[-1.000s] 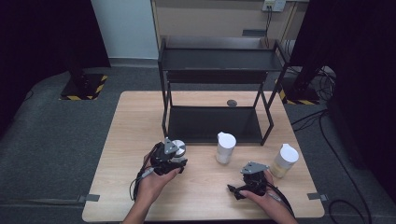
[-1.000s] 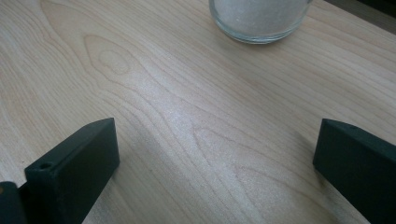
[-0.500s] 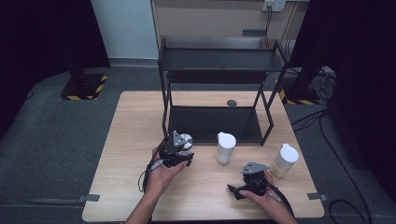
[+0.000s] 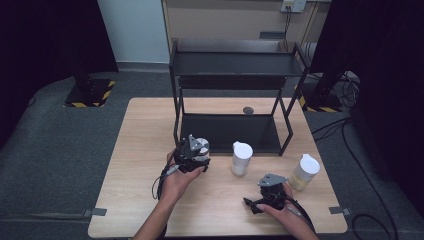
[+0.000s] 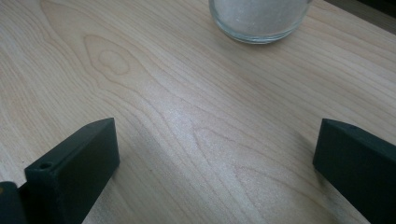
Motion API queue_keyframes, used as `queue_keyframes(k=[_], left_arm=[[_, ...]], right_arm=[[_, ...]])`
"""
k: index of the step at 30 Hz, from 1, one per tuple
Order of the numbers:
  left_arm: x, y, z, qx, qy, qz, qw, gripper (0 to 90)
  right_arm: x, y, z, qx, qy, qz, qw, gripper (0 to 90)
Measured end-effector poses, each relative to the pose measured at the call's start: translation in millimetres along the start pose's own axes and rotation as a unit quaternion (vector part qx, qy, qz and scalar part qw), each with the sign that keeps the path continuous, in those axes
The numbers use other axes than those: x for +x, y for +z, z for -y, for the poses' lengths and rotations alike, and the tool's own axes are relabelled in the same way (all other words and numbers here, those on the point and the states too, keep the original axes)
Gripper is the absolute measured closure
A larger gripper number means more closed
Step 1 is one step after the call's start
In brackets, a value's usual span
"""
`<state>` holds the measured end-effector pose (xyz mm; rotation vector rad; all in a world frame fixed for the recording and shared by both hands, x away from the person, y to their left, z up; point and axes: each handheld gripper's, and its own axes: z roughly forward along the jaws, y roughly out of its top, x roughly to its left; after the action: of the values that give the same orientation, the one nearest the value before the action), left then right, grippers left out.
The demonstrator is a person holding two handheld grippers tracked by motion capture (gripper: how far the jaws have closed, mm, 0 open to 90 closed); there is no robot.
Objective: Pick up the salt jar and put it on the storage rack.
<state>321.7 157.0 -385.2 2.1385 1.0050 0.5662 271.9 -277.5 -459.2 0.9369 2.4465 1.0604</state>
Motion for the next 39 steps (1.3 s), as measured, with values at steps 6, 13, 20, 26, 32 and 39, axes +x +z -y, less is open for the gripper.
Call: queue_keyframes(k=[6, 13, 20, 26, 32, 39], left_arm=[[-0.3, 4.0, -4.8, 0.000, 0.001, 0.000, 1.0000, 30.1], [-1.4, 8.8, -14.9, -0.002, 0.002, -0.004, 1.0000, 30.1], [-0.9, 18.6, -22.8, -0.001, 0.001, -0.003, 1.0000, 30.1], [0.9, 25.4, -27.3, -0.005, -0.005, -0.005, 1.0000, 30.1], [3.3, 30.6, -32.4, -0.006, -0.007, -0.010, 0.9999, 30.1], [6.2, 35.8, -37.3, -0.009, -0.011, -0.012, 0.9998, 30.1]], right_arm=[[0.0, 0.0, 0.0, 0.000, 0.000, 0.000, 1.0000, 0.9], [0.0, 0.0, 0.0, 0.000, 0.000, 0.000, 1.0000, 0.9], [-0.2, 0.0, 0.0, 0.000, -0.001, 0.000, 1.0000, 0.9], [-1.0, 0.2, 0.0, 0.000, -0.002, -0.002, 1.0000, 0.9], [-1.9, 0.4, -0.3, 0.000, -0.003, -0.004, 1.0000, 0.8], [-2.1, 0.4, -0.3, 0.000, -0.003, -0.005, 1.0000, 0.8]])
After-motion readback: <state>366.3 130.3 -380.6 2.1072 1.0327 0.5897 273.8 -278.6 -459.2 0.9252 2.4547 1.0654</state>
